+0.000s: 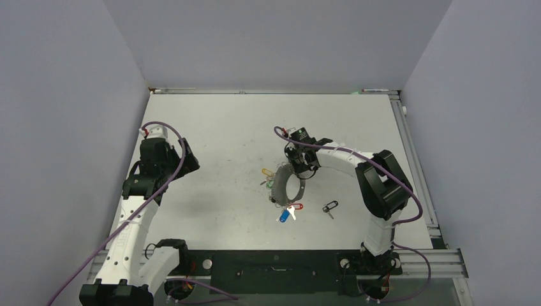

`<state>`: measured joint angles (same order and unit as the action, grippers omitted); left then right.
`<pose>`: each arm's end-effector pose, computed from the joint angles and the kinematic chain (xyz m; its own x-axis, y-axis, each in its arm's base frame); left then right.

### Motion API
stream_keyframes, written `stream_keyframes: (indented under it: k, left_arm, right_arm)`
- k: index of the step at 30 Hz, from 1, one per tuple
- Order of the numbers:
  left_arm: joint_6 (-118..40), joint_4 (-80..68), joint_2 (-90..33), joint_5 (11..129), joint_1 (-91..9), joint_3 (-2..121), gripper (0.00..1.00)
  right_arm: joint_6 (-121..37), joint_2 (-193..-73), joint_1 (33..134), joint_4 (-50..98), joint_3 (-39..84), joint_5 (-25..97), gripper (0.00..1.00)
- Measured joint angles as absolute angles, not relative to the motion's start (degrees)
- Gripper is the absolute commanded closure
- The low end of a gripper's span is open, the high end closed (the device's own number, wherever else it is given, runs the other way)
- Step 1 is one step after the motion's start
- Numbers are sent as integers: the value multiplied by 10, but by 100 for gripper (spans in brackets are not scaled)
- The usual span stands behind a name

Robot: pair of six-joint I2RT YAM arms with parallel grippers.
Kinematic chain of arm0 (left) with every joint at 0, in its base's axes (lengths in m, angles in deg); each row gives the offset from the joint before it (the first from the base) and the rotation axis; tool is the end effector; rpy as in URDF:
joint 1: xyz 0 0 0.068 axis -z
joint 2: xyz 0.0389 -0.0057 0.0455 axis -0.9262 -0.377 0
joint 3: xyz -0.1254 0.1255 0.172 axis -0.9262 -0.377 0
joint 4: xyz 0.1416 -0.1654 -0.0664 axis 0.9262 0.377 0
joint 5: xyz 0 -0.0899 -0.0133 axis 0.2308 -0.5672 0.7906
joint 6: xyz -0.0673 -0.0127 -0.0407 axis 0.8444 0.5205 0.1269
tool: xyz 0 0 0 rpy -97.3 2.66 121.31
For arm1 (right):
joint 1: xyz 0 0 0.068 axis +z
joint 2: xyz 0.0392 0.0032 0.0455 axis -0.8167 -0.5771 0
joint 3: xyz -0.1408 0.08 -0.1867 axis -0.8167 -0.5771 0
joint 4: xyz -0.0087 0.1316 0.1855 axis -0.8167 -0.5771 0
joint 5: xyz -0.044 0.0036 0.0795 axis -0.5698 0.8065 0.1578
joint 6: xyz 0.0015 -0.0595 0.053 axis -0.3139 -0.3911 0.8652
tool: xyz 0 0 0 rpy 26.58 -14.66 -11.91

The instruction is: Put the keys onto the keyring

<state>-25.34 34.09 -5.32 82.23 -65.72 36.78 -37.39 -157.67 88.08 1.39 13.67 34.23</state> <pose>0.1924 -0.0022 0.2588 -0.5799 -0.3974 -0.7112 -0.2886 0.9166 -0.2768 0.2908 0.1990 0.1326 -0.8357 -0.3166 -0.4488 -0.4293 0.8862 0.1741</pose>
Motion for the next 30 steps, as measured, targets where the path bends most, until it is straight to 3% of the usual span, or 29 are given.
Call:
stream_keyframes:
  k: [11, 30]
  left_arm:
    - [-253, 341, -53, 822, -657, 368, 3]
    - [-254, 341, -53, 822, -657, 368, 2]
  right_arm:
    - [-353, -1547, 882, -1, 117, 363, 95]
    - [-253, -1406, 871, 27, 104, 546, 95]
